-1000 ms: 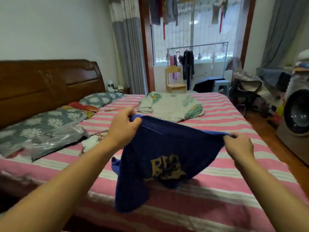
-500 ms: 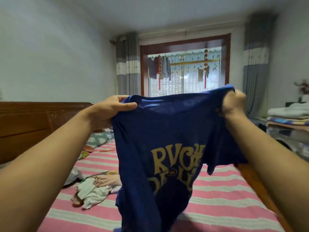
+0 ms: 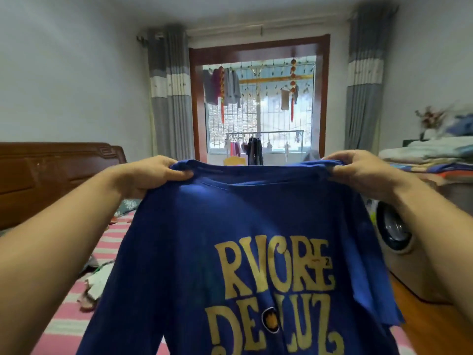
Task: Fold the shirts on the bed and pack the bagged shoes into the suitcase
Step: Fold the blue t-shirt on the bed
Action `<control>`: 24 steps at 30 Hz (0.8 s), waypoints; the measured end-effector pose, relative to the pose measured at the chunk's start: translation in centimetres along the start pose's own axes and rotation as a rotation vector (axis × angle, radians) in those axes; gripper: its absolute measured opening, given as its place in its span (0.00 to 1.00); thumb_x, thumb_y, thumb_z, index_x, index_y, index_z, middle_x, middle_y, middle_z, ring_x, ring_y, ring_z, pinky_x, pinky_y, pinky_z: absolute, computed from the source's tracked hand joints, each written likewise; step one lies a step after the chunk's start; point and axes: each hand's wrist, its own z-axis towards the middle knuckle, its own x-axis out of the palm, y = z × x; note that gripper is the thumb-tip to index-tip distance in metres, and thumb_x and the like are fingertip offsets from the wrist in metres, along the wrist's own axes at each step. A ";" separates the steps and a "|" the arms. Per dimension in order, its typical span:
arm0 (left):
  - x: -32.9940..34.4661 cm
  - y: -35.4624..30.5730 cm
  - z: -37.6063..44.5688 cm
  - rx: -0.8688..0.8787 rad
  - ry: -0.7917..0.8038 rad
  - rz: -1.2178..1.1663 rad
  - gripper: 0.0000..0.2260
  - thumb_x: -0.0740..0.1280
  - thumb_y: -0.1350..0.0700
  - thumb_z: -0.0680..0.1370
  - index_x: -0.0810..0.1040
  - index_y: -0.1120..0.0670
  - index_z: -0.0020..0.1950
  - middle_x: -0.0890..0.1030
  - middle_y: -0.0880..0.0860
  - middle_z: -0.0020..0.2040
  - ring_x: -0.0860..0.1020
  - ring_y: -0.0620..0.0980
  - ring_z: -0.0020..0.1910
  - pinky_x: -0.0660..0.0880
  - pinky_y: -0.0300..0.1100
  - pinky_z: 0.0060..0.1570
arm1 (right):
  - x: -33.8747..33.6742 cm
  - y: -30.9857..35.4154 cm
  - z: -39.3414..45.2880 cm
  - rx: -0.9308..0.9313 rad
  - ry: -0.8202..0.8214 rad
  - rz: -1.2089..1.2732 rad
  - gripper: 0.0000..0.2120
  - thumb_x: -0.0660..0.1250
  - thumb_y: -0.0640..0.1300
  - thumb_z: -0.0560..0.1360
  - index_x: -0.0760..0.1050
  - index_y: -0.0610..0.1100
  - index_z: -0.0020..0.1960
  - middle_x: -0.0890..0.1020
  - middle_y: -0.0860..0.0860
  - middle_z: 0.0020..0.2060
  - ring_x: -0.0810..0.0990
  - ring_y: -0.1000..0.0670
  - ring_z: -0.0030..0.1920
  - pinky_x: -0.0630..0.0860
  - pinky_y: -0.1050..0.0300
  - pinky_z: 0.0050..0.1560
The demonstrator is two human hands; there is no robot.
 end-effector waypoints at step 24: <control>7.6 10.7 25.9 -0.060 -0.394 0.469 0.01 0.72 0.61 0.75 0.82 0.58 0.45 0.82 0.61 0.42 0.77 0.57 0.35 0.74 0.43 0.36 | 1.1 -18.0 18.9 0.009 -0.674 -1.024 0.18 0.61 0.50 0.83 0.81 0.38 0.58 0.80 0.34 0.54 0.79 0.33 0.54 0.75 0.45 0.52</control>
